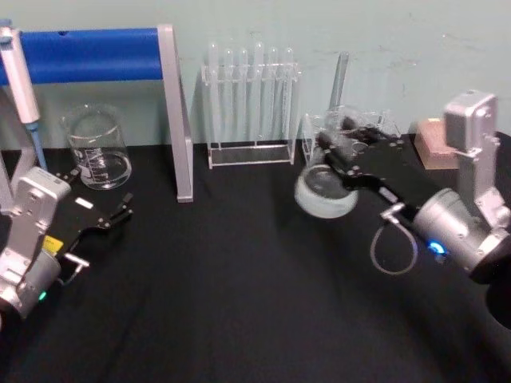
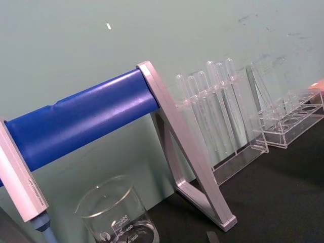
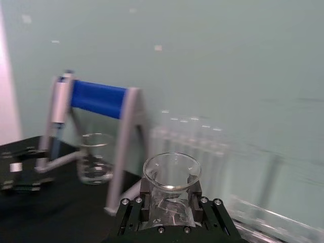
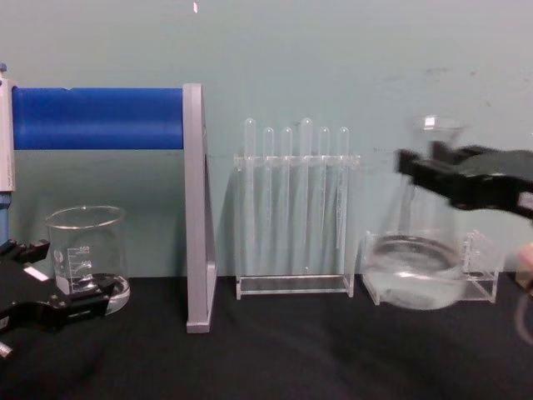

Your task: Grasp the erlenmeyer flask with one hand, shake it three times, then place it back.

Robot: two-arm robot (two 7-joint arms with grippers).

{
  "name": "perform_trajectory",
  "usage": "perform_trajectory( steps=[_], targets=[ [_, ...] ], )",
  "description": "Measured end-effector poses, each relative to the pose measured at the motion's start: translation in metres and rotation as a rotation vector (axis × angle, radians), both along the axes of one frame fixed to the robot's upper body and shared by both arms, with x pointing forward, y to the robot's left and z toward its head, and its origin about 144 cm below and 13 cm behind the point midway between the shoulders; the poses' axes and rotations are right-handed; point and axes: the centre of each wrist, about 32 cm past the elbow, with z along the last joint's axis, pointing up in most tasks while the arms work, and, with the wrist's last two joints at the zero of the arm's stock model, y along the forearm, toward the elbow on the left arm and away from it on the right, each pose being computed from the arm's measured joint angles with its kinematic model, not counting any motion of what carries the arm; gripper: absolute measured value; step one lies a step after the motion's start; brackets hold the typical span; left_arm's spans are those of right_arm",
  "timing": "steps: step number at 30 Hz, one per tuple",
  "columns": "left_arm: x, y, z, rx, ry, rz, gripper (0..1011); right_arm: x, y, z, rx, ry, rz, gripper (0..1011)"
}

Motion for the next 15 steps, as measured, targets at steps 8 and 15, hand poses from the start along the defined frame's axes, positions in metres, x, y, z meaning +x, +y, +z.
perform_trajectory(
  steps=[8,15],
  targets=[
    [0.0,0.0,0.0,0.0,0.0,0.0,1001,-0.014,-0.027,0.001,-0.005,0.001,-0.185,452],
    [0.0,0.0,0.0,0.0,0.0,0.0,1001,-0.02,-0.035,0.0,-0.008,0.007,-0.241,453]
  ],
)
